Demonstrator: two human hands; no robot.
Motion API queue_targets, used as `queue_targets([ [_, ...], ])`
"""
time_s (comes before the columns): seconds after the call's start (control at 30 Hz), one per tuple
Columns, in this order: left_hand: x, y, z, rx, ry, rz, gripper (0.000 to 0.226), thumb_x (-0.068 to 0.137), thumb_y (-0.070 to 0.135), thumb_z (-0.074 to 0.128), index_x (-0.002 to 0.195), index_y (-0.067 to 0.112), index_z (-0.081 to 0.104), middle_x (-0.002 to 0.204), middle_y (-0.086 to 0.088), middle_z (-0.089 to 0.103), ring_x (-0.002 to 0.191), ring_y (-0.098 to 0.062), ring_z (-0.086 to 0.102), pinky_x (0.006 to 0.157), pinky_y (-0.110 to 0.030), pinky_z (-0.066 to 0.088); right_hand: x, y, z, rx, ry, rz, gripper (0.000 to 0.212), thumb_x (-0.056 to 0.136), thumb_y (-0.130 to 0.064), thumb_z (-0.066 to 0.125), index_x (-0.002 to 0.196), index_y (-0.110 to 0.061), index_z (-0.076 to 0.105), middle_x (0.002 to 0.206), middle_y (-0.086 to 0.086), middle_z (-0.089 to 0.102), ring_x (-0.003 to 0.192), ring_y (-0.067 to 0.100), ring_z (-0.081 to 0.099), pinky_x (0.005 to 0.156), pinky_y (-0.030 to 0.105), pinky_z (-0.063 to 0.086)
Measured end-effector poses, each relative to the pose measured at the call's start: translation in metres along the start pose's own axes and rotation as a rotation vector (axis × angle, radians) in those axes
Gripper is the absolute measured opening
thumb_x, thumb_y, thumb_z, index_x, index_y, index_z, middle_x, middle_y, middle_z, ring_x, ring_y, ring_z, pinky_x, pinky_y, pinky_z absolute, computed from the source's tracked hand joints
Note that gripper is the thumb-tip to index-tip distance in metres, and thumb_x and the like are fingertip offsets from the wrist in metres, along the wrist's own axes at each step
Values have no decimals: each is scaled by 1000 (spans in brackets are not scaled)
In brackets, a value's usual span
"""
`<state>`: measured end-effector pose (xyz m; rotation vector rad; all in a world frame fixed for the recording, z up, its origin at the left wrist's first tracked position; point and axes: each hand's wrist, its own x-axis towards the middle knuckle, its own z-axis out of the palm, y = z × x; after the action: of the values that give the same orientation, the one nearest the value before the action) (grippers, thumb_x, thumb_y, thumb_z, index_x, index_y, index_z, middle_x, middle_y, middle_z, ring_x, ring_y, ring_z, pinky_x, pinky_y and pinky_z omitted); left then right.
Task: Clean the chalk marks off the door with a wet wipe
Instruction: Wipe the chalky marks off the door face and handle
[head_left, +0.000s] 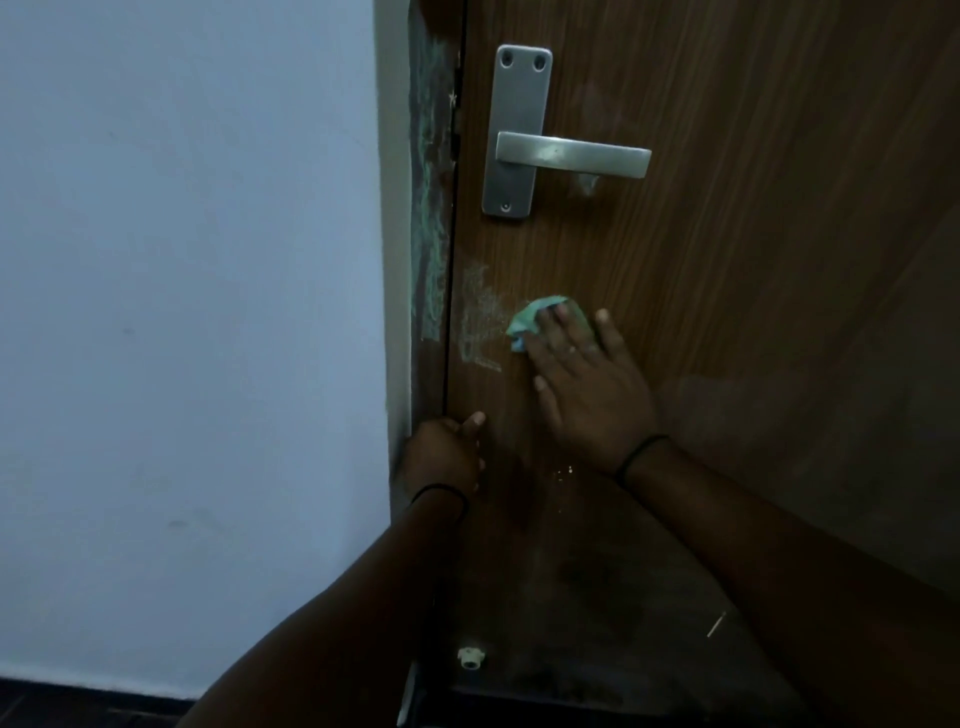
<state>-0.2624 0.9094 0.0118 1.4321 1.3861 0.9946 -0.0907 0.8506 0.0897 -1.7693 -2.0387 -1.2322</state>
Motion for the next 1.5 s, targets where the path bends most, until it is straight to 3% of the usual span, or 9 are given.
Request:
queue_targets([
  [0.13,-2,3,-2,8,-23,-16,43,89,51,62,65,15,67,54,-2,68,52,-26,68,65,-50,61,-34,-11,1,11,-153,-181,51,99,-36,33,146,-18,39,156,3,33,148,17,17,120,46,8],
  [0.3,-4,5,-4,15,-17,-15,44,89,52,62,65,15,66,53,-2,68,50,-27,68,64,-49,61,12,14,-14,-30,43,48,53,99,-37,29,147,-14,33,155,9,33,148,22,17,120,48,6],
  [0.53,-3,9,-8,0,-42,-9,45,88,50,63,63,13,66,52,-2,68,45,-25,66,65,-47,61,-16,-10,-7,-23,-188,-297,52,100,-37,29,147,-17,37,156,4,30,148,19,18,121,47,10],
  [0.73,-7,13,-4,-15,-37,-36,44,90,48,62,64,13,65,53,-4,68,50,-28,69,62,-48,61,36,-9,-20,-17,43,-38,53,98,-36,33,146,-15,35,156,7,31,148,22,19,120,49,12],
  [0.9,-6,9,-11,-11,-53,-32,47,88,51,61,65,12,67,53,-4,69,45,-25,66,60,-44,61,13,-33,-15,-15,-149,-305,52,98,-35,33,146,-16,39,156,3,31,148,18,17,121,46,6],
  [1.13,-8,9,-6,-67,-61,-29,38,93,44,58,70,15,65,61,-4,70,49,-25,65,68,-44,61,59,-18,-30,-13,67,-70,53,98,-34,34,148,-16,34,157,6,30,148,21,18,121,46,7],
  [1.3,-7,4,-14,-72,-98,-14,32,89,46,58,67,25,68,57,-1,70,44,-22,64,61,-40,58,30,-33,-20,-9,-100,-253,53,99,-34,34,149,-16,34,158,3,29,149,18,15,121,46,9],
  [1.4,-10,3,-19,-48,-80,11,30,90,45,58,68,26,67,57,3,69,43,-17,64,58,-37,60,34,-12,-28,-16,-27,-150,53,99,-33,33,150,-17,31,157,3,29,148,17,16,121,45,11],
  [1.5,-18,13,-20,-9,-120,70,19,87,41,58,78,28,68,71,4,73,61,-20,70,66,-39,61,64,-23,-40,9,35,-64,53,98,-33,35,148,-16,35,157,5,31,148,20,19,121,45,10],
])
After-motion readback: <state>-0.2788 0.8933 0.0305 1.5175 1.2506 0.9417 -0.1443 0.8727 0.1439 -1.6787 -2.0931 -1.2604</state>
